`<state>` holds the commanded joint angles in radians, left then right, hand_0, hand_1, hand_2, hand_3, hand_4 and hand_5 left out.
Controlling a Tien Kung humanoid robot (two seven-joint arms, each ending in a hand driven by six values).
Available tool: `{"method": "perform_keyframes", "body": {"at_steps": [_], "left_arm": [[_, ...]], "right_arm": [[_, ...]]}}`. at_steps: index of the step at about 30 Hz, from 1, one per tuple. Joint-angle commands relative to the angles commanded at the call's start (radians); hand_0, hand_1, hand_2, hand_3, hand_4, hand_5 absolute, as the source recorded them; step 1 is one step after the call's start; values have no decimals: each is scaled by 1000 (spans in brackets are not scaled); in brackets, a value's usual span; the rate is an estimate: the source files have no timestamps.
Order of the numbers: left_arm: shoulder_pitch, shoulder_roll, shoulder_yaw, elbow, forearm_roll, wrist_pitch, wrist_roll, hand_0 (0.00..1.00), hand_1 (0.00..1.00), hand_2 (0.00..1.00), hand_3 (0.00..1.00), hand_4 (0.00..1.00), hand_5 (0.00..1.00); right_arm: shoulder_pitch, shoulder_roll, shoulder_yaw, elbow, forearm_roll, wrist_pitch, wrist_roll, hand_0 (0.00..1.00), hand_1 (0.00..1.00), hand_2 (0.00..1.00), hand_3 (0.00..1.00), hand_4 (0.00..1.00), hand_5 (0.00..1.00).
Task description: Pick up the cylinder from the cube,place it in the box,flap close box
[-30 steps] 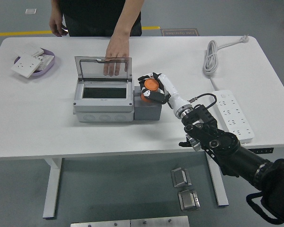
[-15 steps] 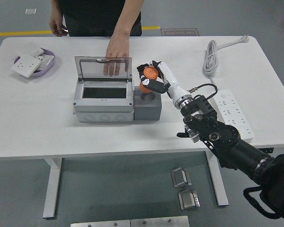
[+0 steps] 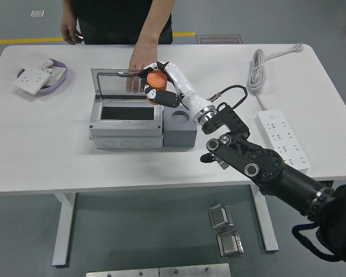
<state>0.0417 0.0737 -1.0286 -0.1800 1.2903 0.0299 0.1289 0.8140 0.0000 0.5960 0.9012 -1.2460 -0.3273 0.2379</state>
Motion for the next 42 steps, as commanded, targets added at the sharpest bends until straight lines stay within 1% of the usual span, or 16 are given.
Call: {"method": "perform_keyframes", "body": {"at_steps": [1,6,7,10,12,13,17,21,26,34,42], "left_arm": [[0,0,-2,0,1,0,1,589,598,525,558,486,40],[0,4,-19,0,17,0,6,589,598,525,558,486,40],[-1,4,-22,0,20,0,6,589,600,526,559,488,52],[-3,8,-33,0,29,0,9,589,600,526,559,488,52],[-5,10,-39,0,35,0,10,589,600,526,559,488,52],[-6,11,-41,0,38,-1,11,589,600,526,559,488,58],[-10,15,-49,0,47,-2,13,589,600,526,559,488,58],[-13,20,-59,0,57,-3,15,588,601,527,559,488,60],[-16,23,-73,0,71,-4,18,589,601,527,560,485,64],[-17,26,-84,0,83,-5,23,589,602,527,561,481,70],[-29,35,-98,0,96,-6,25,588,602,528,561,481,71]], "right_arm": [[9,0,-11,5,-21,-1,-13,487,565,552,540,69,2],[64,0,-70,6,-132,-4,-74,487,565,552,540,69,2],[75,0,-79,2,-149,-4,-82,380,521,528,531,93,2],[112,0,-111,-22,-178,-3,-100,380,521,528,531,93,2],[136,0,-136,-45,-177,-1,-108,380,521,528,531,93,2],[143,0,-145,-53,-176,0,-111,361,518,528,531,100,2],[175,0,-193,-95,-158,6,-126,361,518,528,531,100,2],[194,0,-243,-128,-131,7,-139,342,513,530,530,99,2],[203,0,-299,-136,-121,10,-160,330,511,532,526,94,2],[218,0,-351,-110,-123,17,-185,323,512,526,531,104,2],[244,0,-405,-133,-113,25,-197,311,511,525,533,106,2]]}}
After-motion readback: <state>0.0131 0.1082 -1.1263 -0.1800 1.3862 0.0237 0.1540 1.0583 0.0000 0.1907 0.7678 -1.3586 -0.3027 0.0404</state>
